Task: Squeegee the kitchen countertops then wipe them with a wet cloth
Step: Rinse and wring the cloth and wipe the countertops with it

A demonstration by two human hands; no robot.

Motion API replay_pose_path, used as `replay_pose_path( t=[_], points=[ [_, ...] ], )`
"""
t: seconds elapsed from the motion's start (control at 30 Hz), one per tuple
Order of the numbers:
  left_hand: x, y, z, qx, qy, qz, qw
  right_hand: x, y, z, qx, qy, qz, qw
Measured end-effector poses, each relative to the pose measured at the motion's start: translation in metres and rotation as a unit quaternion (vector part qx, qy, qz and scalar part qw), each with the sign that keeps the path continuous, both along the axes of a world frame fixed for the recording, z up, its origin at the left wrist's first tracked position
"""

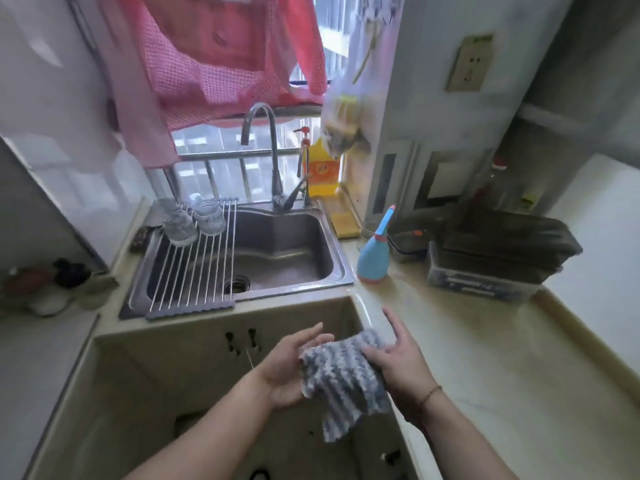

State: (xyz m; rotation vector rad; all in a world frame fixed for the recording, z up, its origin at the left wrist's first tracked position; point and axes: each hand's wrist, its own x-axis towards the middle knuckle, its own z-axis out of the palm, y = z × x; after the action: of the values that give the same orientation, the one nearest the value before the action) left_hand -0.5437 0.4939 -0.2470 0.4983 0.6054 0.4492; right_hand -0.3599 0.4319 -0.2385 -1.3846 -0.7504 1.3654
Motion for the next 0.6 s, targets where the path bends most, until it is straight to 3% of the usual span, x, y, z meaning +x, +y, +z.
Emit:
replay_pose_path(
  t=[0.07,0.13,0.2,0.27,0.4,0.43,0.5,0.6],
  points=[
    [-0.022,0.018,-0.004,0.025,0.017,0.043,0.999,-0.012,0.019,0.003,-0.001,-0.041,-0.027,0.999],
    [-0.04,0.037,-0.009,0.027,-0.022,0.06,0.998,-0.023,0.045,0.007,0.021,-0.2,0.002,0.98],
    [-0.054,0.056,-0.01,0.015,-0.005,0.011,1.0,-0.039,0.077,0.012,0.036,-0.361,0.055,0.93],
    [-0.067,0.08,-0.014,0.041,0.058,0.006,0.997,-0.055,0.109,0.017,0.051,-0.4,0.091,0.911],
    [-0.097,0.136,-0.013,0.153,0.209,0.134,0.957,-0.077,0.165,0.031,0.057,-0.354,0.168,0.918],
    [-0.105,0.149,-0.015,0.183,0.226,0.15,0.945,-0.084,0.177,0.03,0.04,-0.369,0.2,0.907],
    [-0.121,0.172,-0.016,0.208,0.244,0.176,0.931,-0.101,0.201,0.025,0.029,-0.468,0.238,0.851],
    [-0.14,0.2,-0.018,0.249,0.289,0.183,0.906,-0.122,0.23,0.011,0.035,-0.569,0.188,0.8]
  ],
)
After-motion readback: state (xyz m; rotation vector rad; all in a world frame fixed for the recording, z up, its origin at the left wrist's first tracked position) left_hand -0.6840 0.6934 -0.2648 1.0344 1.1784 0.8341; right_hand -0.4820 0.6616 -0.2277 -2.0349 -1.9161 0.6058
